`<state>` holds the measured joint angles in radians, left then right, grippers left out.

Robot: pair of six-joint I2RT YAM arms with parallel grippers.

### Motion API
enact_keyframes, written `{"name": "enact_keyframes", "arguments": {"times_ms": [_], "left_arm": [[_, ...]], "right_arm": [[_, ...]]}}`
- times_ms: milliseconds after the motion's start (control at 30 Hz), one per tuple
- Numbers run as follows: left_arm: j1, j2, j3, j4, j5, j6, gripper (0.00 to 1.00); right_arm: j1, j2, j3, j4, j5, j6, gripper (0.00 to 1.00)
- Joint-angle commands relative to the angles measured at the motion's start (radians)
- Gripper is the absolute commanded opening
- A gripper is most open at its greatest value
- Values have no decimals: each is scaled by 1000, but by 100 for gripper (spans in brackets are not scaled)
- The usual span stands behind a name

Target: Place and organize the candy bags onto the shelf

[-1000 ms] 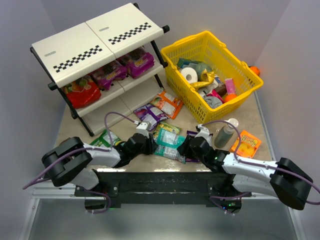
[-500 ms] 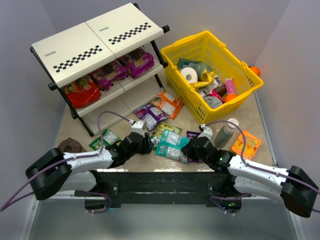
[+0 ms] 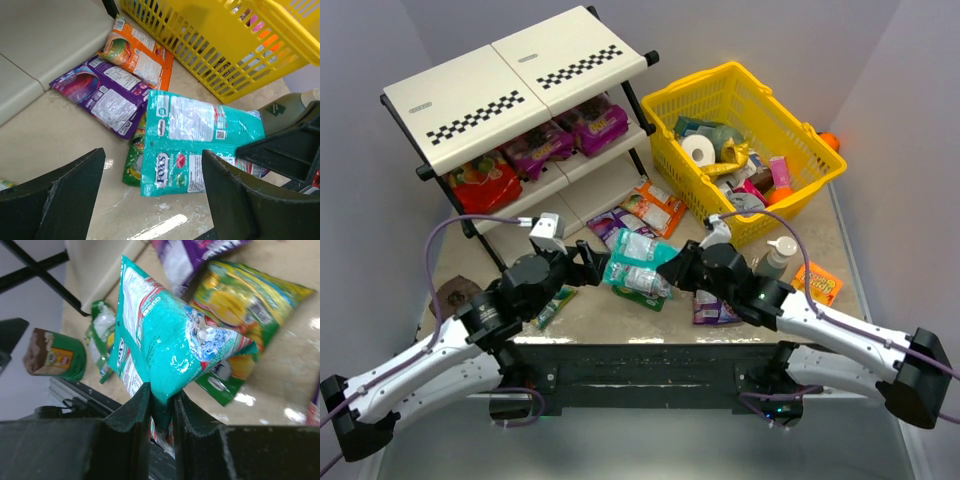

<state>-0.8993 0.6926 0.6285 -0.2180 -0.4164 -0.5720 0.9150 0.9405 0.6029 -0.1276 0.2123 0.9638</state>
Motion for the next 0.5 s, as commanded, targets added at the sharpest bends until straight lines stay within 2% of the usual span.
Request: {"name": "enact_keyframes", "arguments": {"times_ms": [0, 67, 133, 333, 467], "left_arm": [[-3, -100, 80, -112, -19, 72, 86], [-3, -146, 102, -144, -16, 80, 97], [-3, -171, 128, -182, -18, 99, 99], [-3, -264, 163, -300, -24, 138, 100], [-3, -358, 125, -268, 40, 187, 100]], "right_arm": [[-2, 121, 170, 149, -57, -48, 0], [-4, 181, 222, 190, -67, -51, 0], [-4, 282, 293, 238, -74, -45, 0], [-4, 639, 524, 368, -88, 24, 0], [-4, 872, 743, 437, -82, 61, 0]]}}
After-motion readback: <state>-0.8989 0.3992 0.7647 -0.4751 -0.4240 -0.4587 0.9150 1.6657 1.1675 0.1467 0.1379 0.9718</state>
